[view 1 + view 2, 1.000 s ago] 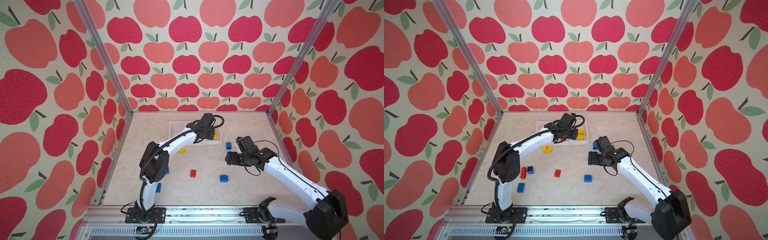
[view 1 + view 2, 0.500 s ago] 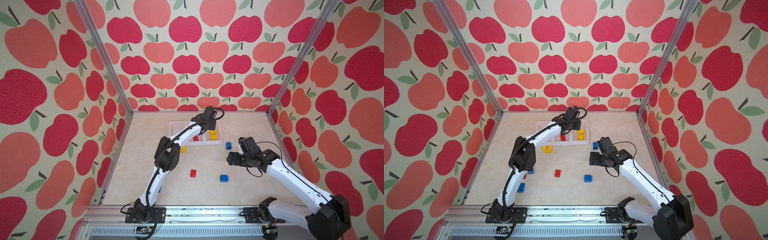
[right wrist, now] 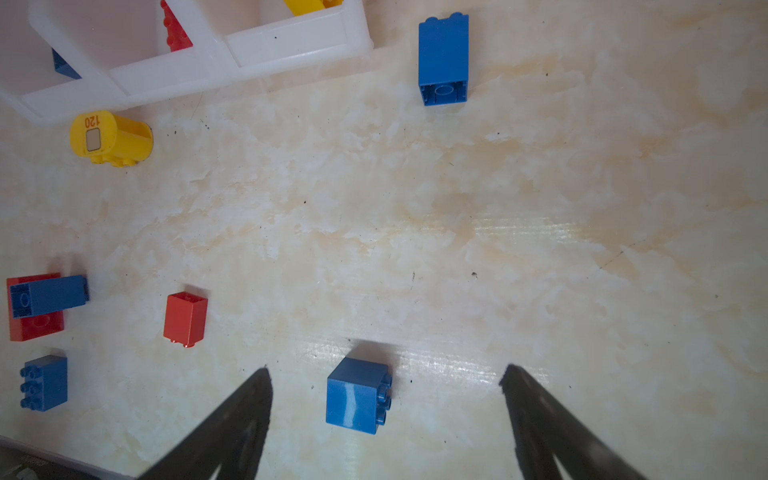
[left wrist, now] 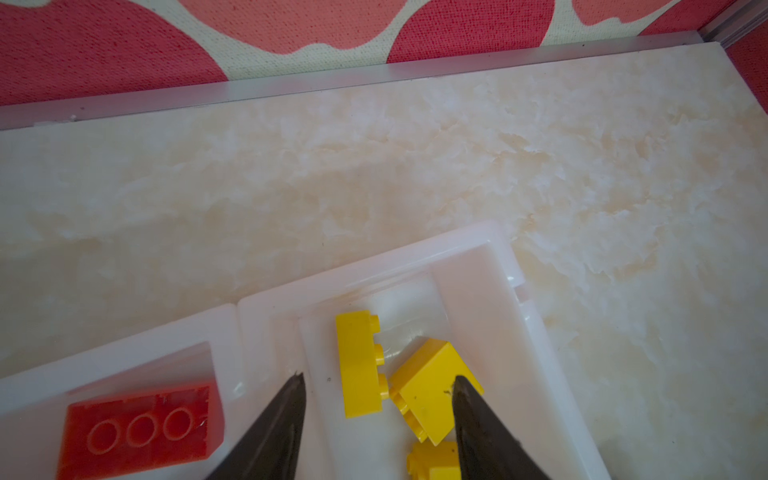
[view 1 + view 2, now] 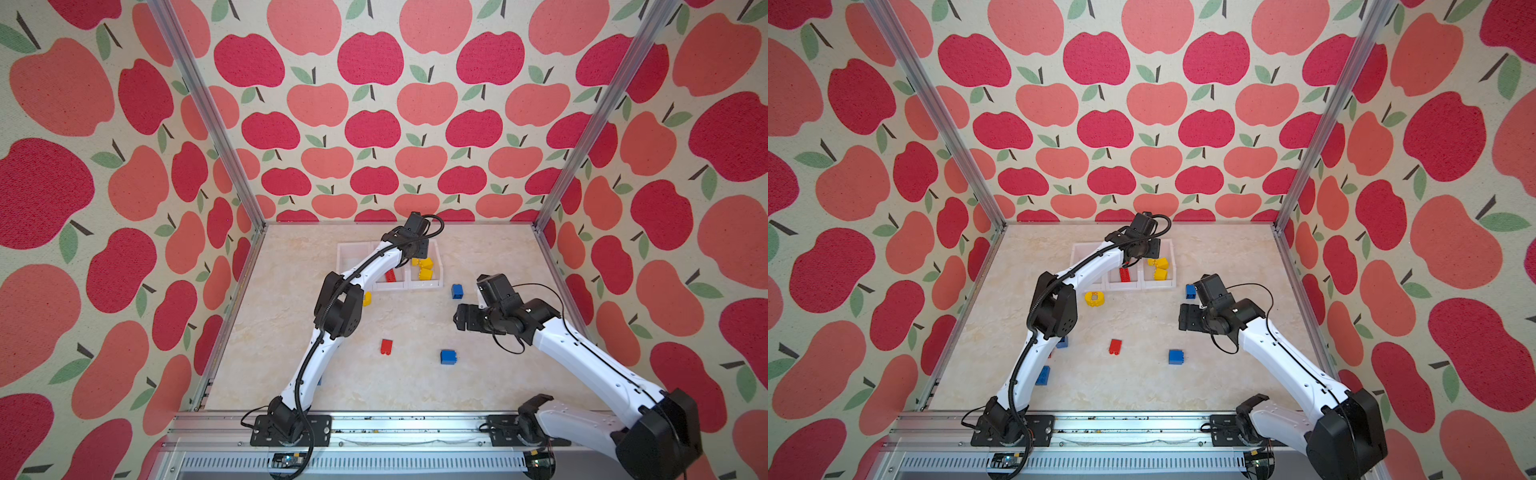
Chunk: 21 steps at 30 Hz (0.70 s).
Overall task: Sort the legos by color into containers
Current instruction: 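Carry the yellow brick with the left gripper into the yellow compartment and release, then withdraw the left gripper while the right gripper moves to the blue brick beside the bin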
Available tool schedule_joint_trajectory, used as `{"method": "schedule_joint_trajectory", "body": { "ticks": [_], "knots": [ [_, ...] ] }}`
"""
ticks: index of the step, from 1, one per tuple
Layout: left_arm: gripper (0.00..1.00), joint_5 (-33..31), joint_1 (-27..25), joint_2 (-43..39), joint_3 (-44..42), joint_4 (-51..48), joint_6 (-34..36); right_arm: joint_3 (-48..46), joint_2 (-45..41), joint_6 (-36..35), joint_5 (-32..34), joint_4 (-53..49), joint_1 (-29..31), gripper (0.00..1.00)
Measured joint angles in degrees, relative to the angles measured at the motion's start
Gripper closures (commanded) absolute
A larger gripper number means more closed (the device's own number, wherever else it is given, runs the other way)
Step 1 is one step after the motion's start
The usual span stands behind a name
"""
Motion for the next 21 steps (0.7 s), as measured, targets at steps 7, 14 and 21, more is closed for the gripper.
{"method": "schedule_joint_trajectory", "body": {
  "ticks": [7,14,21],
  "knots": [
    [0.36,0.04,-0.15,-0.15,-0.61,0.81,0.02,0.00,0.00,0.02,0.00,-0.02,0.00,0.11],
    [0.34,0.92,-0.66,-3.15,-5.46,3.06,-0.04,0.00,0.00,0.20,0.02,-0.02,0.00,0.11],
    [0.31,3.85,-0.96,-13.92,-20.31,8.24,-2.62,-0.02,0.02,0.24,0.02,-0.02,0.00,0.11]
  ]
}}
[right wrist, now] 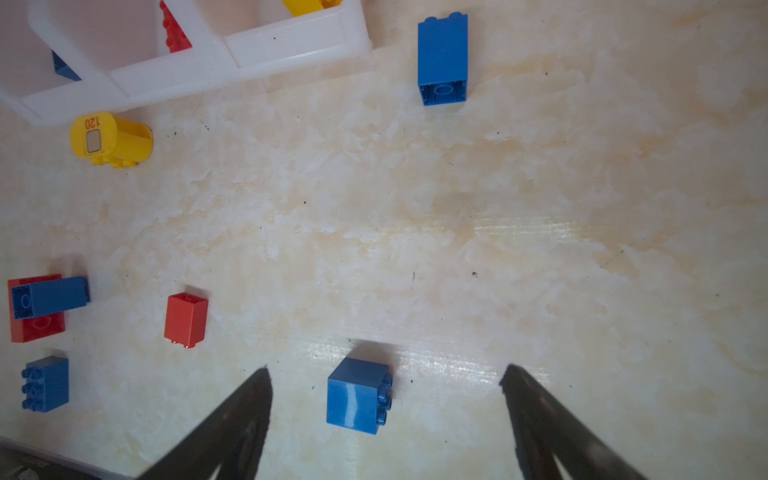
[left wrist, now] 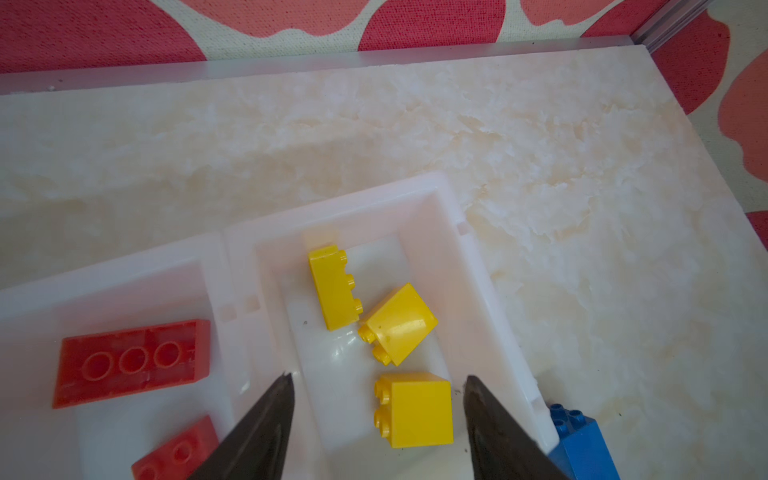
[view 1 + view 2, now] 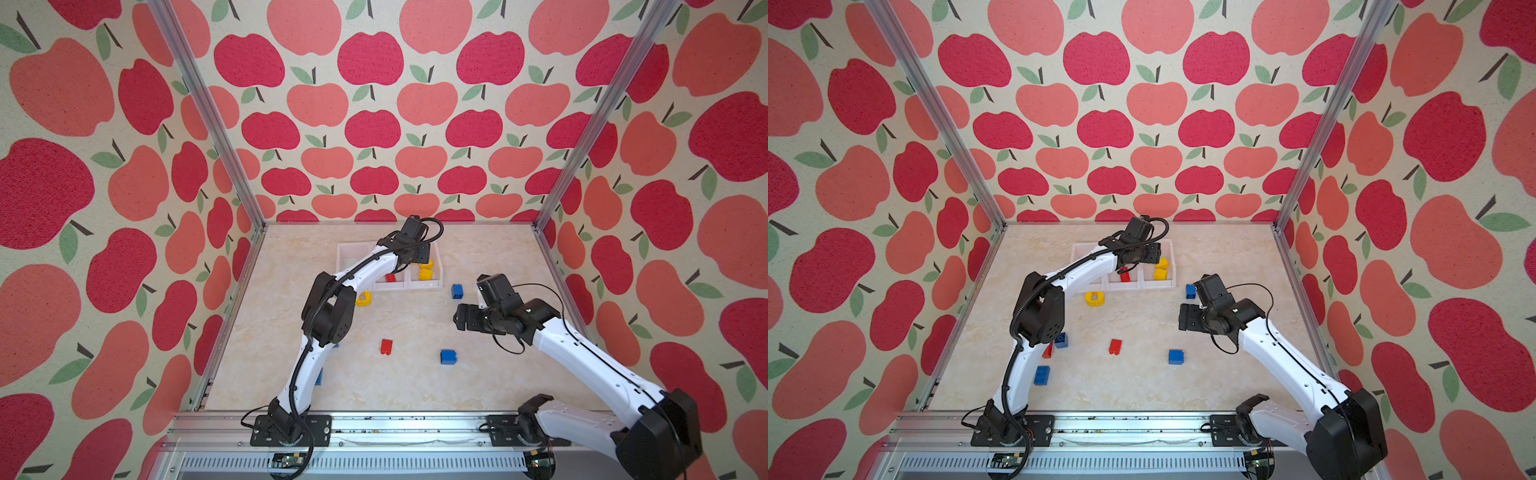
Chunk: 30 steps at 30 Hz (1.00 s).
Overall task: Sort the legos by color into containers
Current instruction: 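Withdraw the left gripper while the right gripper moves to the blue brick beside the bin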
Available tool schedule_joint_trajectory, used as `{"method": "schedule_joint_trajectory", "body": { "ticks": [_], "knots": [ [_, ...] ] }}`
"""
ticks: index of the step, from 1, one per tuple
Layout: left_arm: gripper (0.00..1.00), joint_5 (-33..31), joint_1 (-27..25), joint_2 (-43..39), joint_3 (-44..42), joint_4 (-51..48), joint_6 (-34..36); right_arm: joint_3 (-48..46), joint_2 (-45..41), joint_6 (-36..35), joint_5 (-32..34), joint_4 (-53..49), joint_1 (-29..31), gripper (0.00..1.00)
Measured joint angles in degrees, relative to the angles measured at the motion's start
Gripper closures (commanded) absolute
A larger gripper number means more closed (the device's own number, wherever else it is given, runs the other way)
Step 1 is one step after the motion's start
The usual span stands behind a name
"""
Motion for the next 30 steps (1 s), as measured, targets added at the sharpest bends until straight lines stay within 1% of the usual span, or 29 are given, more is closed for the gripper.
{"method": "schedule_joint_trajectory", "body": {
  "ticks": [5,10,16,20,25,30],
  "knots": [
    [0.30,1.62,0.00,-9.57,-11.89,4.72,-2.14,0.04,1.79,-0.55,0.20,0.04,-0.50,0.11],
    [0.26,2.54,0.00,-18.38,-21.59,8.55,-3.89,1.55,6.97,-3.30,0.26,0.22,-1.81,0.11],
    [0.21,3.76,0.52,-27.87,-31.47,11.21,-5.99,6.73,13.00,-7.80,1.09,0.96,-4.33,0.11],
    [0.19,4.46,1.77,-33.92,-38.10,12.28,-7.26,9.68,16.52,-10.84,1.79,2.01,-5.75,0.11],
    [0.18,4.61,3.65,-40.72,-45.99,12.83,-8.63,11.80,21.59,-14.16,2.19,3.58,-7.85,0.13],
    [0.16,4.59,5.44,-46.49,-52.15,12.76,-9.88,14.14,27.10,-16.72,2.40,5.62,-9.01,0.16]
  ]
}}
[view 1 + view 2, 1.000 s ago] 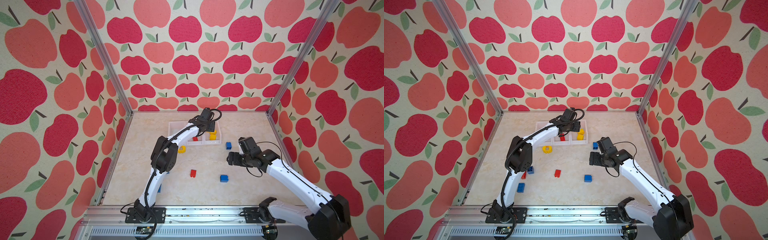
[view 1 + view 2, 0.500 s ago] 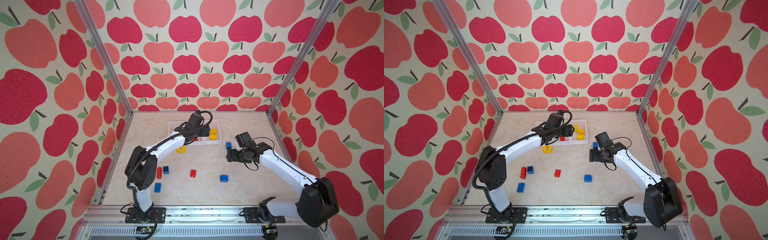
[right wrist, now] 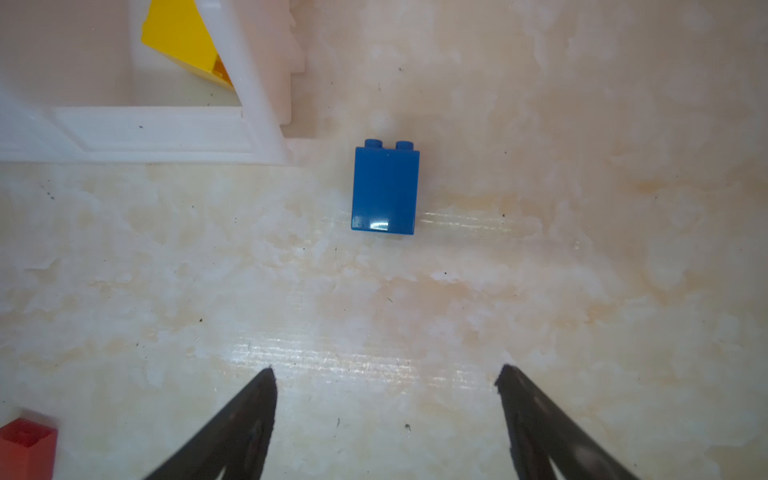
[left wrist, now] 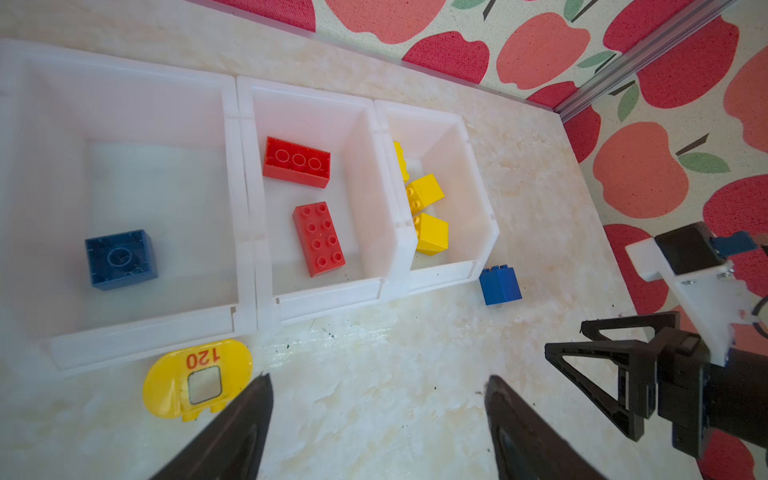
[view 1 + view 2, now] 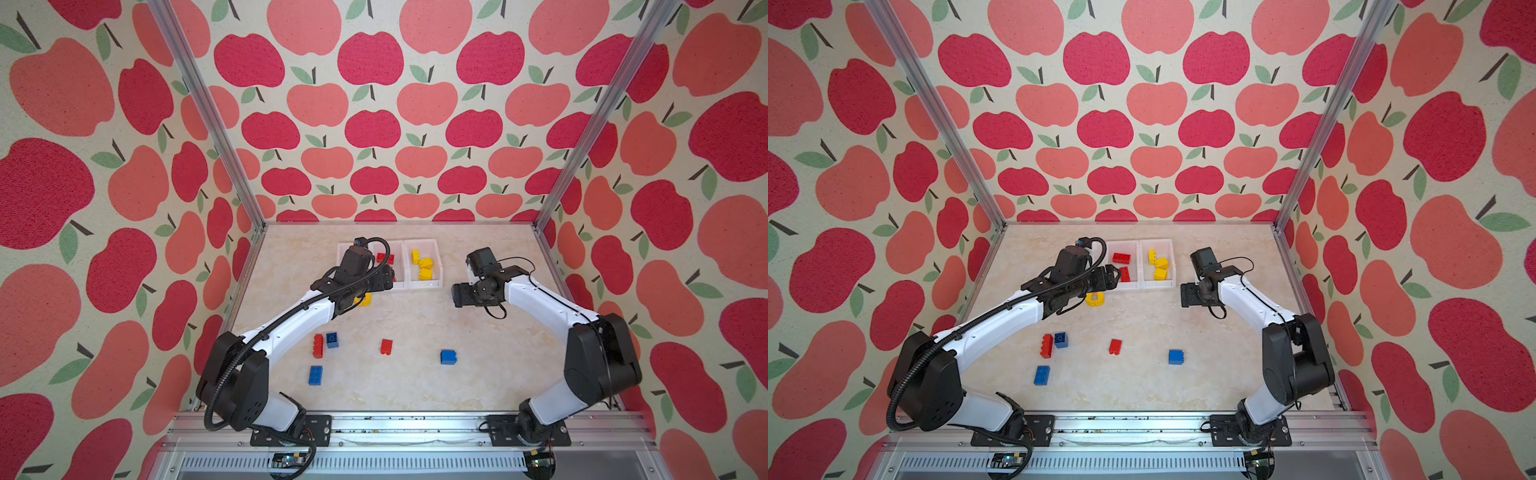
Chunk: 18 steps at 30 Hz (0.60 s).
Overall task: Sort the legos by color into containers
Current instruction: 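Withdraw the left gripper while the right gripper moves to the blue brick beside the bin, then close the right gripper on the blue 2x2 brick beside the bin and lift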
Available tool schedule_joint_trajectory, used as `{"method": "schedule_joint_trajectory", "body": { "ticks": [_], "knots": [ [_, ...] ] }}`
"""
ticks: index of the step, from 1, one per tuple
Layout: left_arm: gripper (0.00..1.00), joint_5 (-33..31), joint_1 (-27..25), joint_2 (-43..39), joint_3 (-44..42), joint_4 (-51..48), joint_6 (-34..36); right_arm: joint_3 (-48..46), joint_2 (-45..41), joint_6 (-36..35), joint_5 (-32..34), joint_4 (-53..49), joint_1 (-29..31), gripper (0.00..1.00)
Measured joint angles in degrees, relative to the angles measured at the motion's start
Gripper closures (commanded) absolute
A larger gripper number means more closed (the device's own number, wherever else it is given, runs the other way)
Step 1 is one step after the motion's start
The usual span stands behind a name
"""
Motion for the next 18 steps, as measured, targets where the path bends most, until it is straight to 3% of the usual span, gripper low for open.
{"method": "schedule_joint_trajectory", "body": {
  "ticks": [18],
  "knots": [
    [0.10,0.02,5.79,-13.60,-10.84,-1.92,-1.51,10.82,17.00,-3.15,-0.04,4.17,-2.84,0.38]
  ]
}}
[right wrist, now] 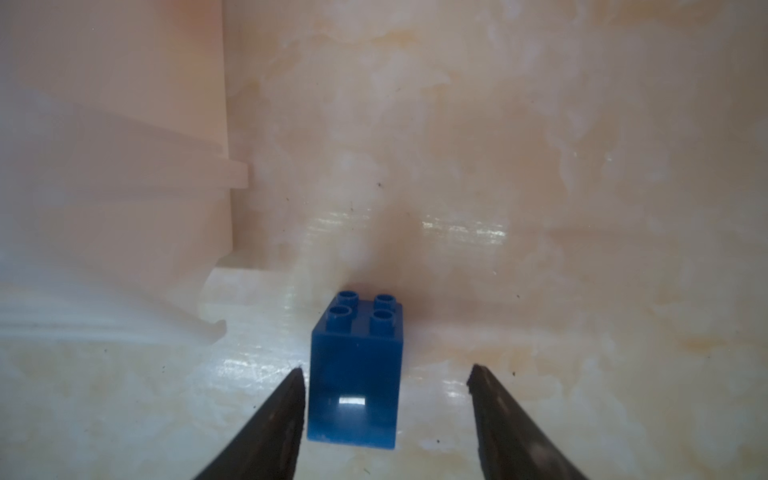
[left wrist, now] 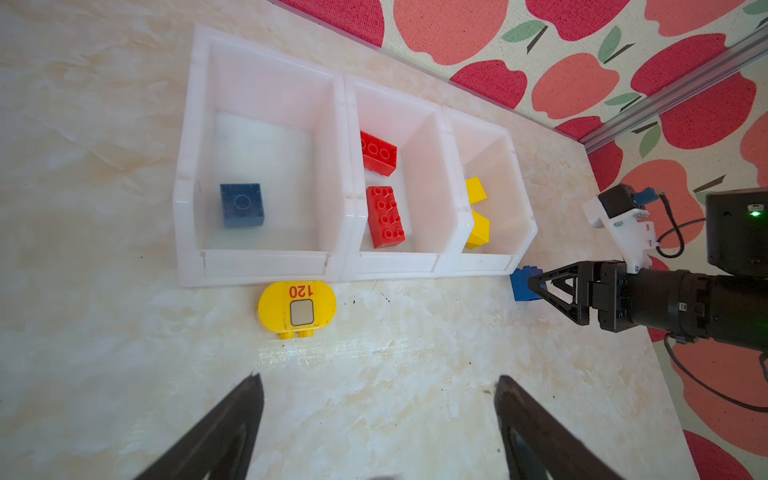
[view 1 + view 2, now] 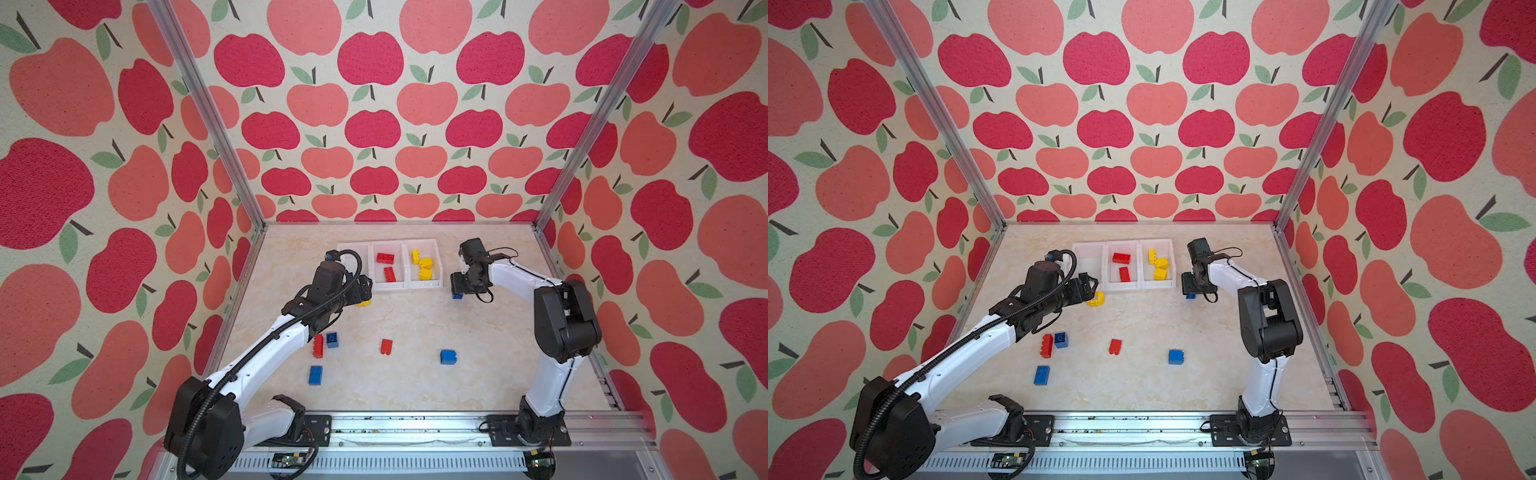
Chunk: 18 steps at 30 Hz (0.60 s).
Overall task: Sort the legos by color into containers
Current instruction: 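Close the right gripper on the blue 2x2 brick beside the bin and lift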
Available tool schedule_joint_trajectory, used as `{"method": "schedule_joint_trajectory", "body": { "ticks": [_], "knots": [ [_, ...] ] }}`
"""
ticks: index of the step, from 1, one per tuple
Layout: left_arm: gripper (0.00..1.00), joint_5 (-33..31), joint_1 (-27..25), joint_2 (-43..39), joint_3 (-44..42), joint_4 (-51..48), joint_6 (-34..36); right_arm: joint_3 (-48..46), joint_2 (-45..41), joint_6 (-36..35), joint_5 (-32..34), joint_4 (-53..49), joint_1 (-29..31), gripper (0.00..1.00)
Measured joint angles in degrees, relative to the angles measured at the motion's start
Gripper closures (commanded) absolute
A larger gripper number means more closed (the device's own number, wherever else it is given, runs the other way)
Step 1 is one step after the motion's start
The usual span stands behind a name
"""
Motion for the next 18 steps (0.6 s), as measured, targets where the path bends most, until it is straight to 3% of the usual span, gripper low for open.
{"method": "schedule_joint_trajectory", "body": {
  "ticks": [18],
  "knots": [
    [0.09,0.68,1.38,-0.52,-1.36,-0.48,-0.22,1.66,2.67,0.52,-0.87,0.33,-0.04,0.68]
  ]
}}
